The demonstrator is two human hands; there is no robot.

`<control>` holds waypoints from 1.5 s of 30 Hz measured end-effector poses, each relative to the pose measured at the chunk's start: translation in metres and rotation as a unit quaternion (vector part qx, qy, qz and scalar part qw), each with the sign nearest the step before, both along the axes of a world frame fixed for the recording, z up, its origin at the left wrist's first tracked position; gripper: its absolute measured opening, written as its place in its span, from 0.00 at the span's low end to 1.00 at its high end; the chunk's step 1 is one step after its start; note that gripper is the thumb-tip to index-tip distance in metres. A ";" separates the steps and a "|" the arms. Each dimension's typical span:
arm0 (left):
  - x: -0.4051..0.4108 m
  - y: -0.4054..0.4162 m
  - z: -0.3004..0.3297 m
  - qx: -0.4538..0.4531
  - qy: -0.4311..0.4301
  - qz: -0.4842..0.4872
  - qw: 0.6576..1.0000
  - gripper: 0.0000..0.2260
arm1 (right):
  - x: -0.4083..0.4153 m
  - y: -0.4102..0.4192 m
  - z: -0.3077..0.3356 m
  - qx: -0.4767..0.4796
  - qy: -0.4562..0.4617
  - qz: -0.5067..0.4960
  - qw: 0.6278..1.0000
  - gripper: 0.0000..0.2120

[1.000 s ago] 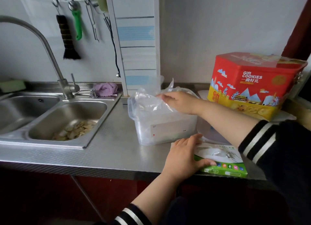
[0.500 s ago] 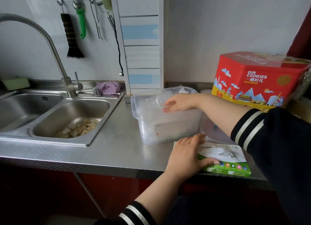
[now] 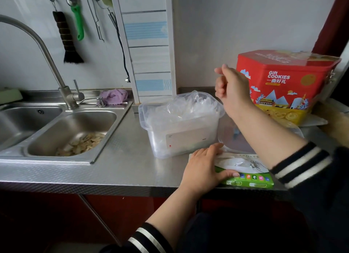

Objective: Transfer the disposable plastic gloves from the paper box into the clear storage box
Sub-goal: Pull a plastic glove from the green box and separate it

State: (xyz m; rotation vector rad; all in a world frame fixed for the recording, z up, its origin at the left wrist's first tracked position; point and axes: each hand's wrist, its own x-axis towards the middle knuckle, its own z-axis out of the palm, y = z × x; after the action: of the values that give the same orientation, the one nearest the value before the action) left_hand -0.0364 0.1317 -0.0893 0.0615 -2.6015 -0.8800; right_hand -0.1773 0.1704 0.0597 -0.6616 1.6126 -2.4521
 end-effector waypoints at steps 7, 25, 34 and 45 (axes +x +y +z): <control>-0.006 -0.006 -0.005 0.055 -0.009 -0.018 0.998 0.39 | 0.036 0.091 -0.072 0.578 0.264 0.137 0.760 0.05; -0.004 -0.004 -0.005 0.036 0.007 -0.007 0.999 0.41 | 0.052 0.111 -0.098 0.411 0.243 -0.079 0.875 0.06; -0.004 -0.002 -0.006 0.022 -0.009 -0.012 1.000 0.43 | 0.054 0.107 -0.087 0.579 0.342 0.009 0.741 0.08; -0.004 -0.001 -0.006 -0.002 -0.016 -0.012 1.000 0.41 | 0.035 0.112 -0.026 0.029 -0.154 -0.073 0.985 0.12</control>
State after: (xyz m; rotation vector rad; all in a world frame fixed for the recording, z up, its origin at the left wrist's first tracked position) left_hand -0.0402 0.1304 -0.0952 0.0446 -2.6386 -0.8901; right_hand -0.1422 0.2821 0.0340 -0.1473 1.6496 -2.4434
